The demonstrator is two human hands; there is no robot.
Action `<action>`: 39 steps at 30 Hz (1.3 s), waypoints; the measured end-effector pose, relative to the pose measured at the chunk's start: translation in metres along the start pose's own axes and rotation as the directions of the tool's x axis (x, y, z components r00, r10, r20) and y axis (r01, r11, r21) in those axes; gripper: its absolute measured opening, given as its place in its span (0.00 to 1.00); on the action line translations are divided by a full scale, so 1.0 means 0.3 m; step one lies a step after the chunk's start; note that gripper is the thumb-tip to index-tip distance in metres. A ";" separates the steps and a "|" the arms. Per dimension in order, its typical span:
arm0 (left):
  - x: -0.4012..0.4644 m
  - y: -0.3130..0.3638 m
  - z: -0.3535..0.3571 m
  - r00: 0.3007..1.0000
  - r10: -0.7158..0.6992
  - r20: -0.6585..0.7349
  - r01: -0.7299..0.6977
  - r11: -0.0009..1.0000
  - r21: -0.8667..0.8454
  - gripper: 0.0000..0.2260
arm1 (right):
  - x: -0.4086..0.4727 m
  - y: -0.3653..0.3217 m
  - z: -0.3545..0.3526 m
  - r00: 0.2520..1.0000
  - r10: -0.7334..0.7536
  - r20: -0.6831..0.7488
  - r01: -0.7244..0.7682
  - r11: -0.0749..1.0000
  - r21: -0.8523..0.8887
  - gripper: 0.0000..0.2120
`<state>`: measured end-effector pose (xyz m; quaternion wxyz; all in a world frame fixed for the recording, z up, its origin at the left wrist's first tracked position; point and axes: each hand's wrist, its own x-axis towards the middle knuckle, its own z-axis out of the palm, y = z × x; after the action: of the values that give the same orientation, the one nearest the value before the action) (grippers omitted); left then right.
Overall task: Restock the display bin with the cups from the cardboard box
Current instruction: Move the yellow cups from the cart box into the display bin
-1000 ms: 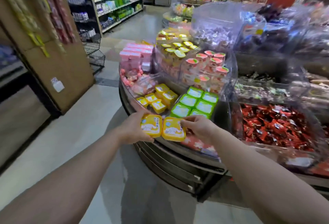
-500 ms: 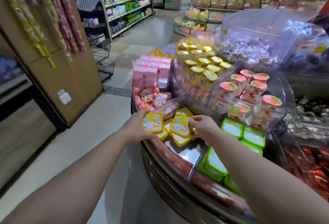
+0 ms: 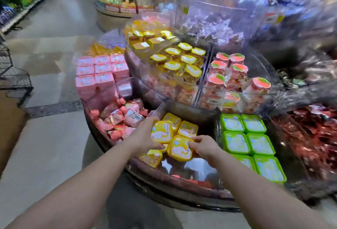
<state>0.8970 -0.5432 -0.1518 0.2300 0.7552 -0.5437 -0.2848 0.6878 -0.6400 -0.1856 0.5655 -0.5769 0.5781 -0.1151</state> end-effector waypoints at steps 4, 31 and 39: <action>0.065 -0.020 -0.012 0.997 0.069 0.026 -0.067 0.995 -0.069 0.44 | -0.018 0.106 0.067 0.994 0.111 -0.002 -0.111 0.993 -0.032 0.09; 0.080 -0.014 0.053 0.963 0.085 0.257 -0.102 0.993 0.052 0.45 | -0.062 -0.057 0.125 0.994 -0.106 0.026 0.105 0.993 0.046 0.27; 0.059 -0.049 0.044 0.958 0.208 0.197 -0.228 0.970 0.086 0.45 | -0.047 -0.026 0.117 0.999 -0.044 -0.023 0.046 0.995 0.089 0.23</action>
<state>0.9024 -0.5562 -0.1744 0.1668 0.6720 -0.6573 -0.2974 0.7154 -0.6129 -0.1837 0.5819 -0.5625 0.5652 -0.1598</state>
